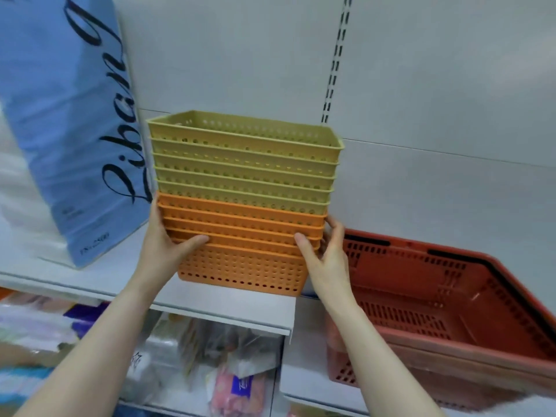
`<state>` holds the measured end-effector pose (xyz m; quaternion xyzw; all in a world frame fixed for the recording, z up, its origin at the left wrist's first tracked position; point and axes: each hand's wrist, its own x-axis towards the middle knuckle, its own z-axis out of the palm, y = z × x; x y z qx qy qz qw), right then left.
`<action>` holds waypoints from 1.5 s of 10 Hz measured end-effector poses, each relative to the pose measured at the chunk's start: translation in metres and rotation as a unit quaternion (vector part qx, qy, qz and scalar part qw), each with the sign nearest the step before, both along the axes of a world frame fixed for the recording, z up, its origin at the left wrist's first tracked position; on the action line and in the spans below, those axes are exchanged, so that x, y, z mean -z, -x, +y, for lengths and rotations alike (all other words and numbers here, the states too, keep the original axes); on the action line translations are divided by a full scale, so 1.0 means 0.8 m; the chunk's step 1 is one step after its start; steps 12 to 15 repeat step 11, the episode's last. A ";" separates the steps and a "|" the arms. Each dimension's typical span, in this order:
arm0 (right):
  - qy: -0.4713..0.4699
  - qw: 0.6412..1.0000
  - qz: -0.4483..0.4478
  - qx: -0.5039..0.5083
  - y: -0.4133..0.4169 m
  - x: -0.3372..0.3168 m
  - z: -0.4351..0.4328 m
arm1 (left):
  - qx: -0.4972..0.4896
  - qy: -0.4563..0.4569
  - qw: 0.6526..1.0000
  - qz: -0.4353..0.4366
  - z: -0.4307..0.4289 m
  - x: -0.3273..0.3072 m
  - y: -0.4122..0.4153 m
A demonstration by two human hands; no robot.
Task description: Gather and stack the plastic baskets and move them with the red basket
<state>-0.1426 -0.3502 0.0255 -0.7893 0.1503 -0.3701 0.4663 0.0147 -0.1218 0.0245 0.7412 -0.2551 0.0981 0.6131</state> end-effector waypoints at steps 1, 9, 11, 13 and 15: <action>0.137 0.987 0.027 0.079 0.009 -0.004 0.009 | -0.132 -0.082 0.980 -0.126 -0.004 0.005 0.011; 0.431 0.883 0.147 0.115 -0.034 -0.010 -0.026 | -0.072 -0.295 0.897 -0.322 -0.041 0.018 -0.029; 0.367 0.913 0.057 0.167 0.047 -0.069 -0.035 | -0.052 -0.242 0.935 -0.252 -0.024 0.032 0.009; 0.367 0.913 0.057 0.167 0.047 -0.069 -0.035 | -0.052 -0.242 0.935 -0.252 -0.024 0.032 0.009; 0.367 0.913 0.057 0.167 0.047 -0.069 -0.035 | -0.052 -0.242 0.935 -0.252 -0.024 0.032 0.009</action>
